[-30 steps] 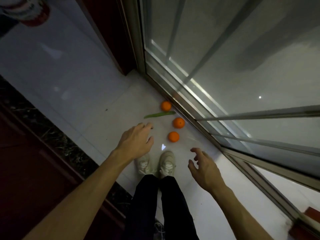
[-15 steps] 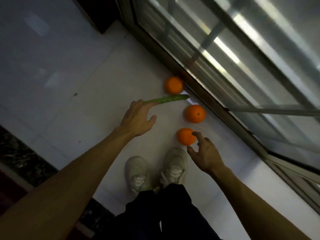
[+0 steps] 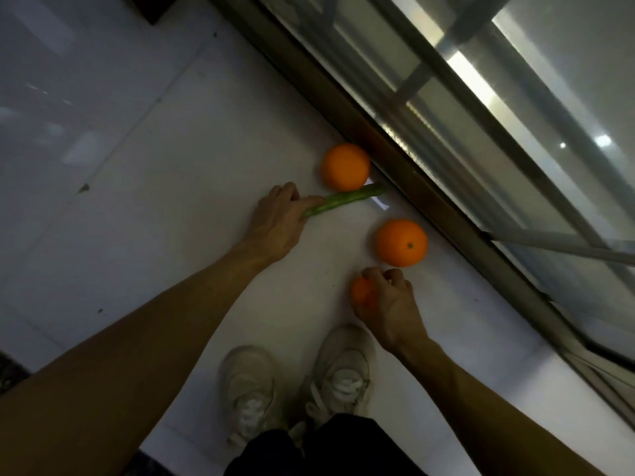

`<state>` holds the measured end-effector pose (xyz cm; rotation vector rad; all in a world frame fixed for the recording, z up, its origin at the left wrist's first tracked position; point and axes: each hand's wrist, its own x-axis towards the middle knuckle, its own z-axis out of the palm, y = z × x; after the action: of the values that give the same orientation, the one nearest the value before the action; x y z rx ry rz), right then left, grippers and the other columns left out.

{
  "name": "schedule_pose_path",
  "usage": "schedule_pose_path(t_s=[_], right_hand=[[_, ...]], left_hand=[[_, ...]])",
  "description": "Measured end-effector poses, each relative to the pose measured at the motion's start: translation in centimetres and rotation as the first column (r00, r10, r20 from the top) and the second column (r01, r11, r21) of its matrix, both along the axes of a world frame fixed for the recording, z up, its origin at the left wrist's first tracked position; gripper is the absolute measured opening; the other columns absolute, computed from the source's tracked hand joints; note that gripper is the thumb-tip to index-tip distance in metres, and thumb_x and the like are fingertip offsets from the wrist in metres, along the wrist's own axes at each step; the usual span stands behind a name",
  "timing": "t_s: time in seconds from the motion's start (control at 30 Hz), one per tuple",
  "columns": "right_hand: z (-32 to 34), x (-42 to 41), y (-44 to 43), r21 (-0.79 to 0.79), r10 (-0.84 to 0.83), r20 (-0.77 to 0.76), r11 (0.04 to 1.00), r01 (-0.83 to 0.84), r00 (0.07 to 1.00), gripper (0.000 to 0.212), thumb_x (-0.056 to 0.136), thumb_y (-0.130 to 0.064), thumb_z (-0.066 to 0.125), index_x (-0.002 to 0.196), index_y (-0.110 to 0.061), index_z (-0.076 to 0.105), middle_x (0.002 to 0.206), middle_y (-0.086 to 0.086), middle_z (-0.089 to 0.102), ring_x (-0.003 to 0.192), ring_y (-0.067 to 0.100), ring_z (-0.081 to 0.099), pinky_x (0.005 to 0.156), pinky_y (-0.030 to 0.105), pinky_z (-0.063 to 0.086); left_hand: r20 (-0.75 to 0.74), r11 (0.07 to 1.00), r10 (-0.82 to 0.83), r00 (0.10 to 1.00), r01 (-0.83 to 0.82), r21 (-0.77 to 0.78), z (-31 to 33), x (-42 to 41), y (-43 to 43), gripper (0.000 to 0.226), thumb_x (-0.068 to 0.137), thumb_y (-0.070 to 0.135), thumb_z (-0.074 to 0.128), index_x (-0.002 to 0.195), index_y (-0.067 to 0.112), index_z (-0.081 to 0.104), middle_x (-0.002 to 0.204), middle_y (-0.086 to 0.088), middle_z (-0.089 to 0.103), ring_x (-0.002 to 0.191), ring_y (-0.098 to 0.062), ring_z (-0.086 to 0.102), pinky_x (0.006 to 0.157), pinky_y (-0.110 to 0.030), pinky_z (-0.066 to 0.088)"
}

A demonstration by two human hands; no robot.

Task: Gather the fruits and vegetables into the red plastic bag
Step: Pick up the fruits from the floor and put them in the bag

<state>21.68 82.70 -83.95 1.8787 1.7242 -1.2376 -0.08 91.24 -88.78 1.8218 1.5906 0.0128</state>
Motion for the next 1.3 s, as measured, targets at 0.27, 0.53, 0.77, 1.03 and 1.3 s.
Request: schedule_pose_path(t_s=[0.27, 0.53, 0.77, 1.03, 1.3], right_hand=[[6.5, -1.5, 0.6, 0.054, -0.060, -0.082, 0.996, 0.065, 0.995, 0.058, 0.081, -0.035, 0.069, 0.131, -0.023, 0.044, 0.127, 0.016, 0.042, 0.110, 0.035, 0.046, 0.088, 0.043, 0.046], [23.4, -6.2, 0.6, 0.027, -0.035, -0.197, 0.999, 0.041, 0.980, 0.058, 0.079, -0.033, 0.072, 0.130, -0.023, 0.046, 0.124, 0.012, 0.044, 0.110, 0.030, 0.047, 0.090, 0.034, 0.043], [39.4, -12.0, 2.3, 0.093, 0.117, -0.300, 0.991, -0.093, 0.947, 0.053, 0.079, -0.031, 0.073, 0.126, -0.025, 0.049, 0.124, 0.007, 0.044, 0.109, 0.025, 0.047, 0.084, 0.027, 0.037], [54.1, -17.4, 4.7, 0.247, 0.283, -0.353, 0.948, -0.202, 0.892, 0.054, 0.077, -0.030, 0.074, 0.126, -0.026, 0.050, 0.125, 0.006, 0.043, 0.102, 0.017, 0.045, 0.083, 0.030, 0.044], [65.4, -19.2, 3.0, 0.339, 0.443, -0.400, 0.885, -0.319, 0.803, 0.052, 0.076, -0.026, 0.075, 0.123, -0.024, 0.053, 0.118, 0.004, 0.046, 0.098, 0.020, 0.049, 0.081, 0.027, 0.039]], left_hand=[[0.076, 0.977, 0.178, 0.981, -0.167, -0.131, 5.8, -2.1, -3.5, 0.045, 0.090, 0.010, 0.055, 0.132, 0.023, 0.054, 0.098, -0.017, 0.048, 0.093, -0.034, 0.050, 0.076, -0.044, 0.047], [0.091, 0.873, 0.478, 0.874, -0.462, -0.156, 23.5, -6.6, -9.9, 0.045, 0.090, 0.008, 0.055, 0.132, 0.023, 0.054, 0.094, -0.015, 0.049, 0.089, -0.034, 0.053, 0.080, -0.045, 0.051], [0.125, 0.736, 0.676, 0.726, -0.674, -0.064, 41.2, -10.3, -12.6, 0.047, 0.088, 0.008, 0.060, 0.131, 0.025, 0.056, 0.091, -0.008, 0.047, 0.081, -0.025, 0.055, 0.077, -0.039, 0.053], [0.230, 0.585, 0.775, 0.588, -0.806, 0.090, 57.5, -12.7, -14.4, 0.048, 0.086, 0.008, 0.063, 0.131, 0.025, 0.056, 0.089, 0.000, 0.043, 0.078, -0.019, 0.053, 0.078, -0.039, 0.054], [0.282, 0.241, 0.916, 0.284, -0.954, 0.180, 69.9, -11.0, -18.2, 0.051, 0.084, 0.009, 0.063, 0.131, 0.028, 0.056, 0.087, -0.003, 0.048, 0.072, -0.019, 0.056, 0.076, -0.038, 0.054]])
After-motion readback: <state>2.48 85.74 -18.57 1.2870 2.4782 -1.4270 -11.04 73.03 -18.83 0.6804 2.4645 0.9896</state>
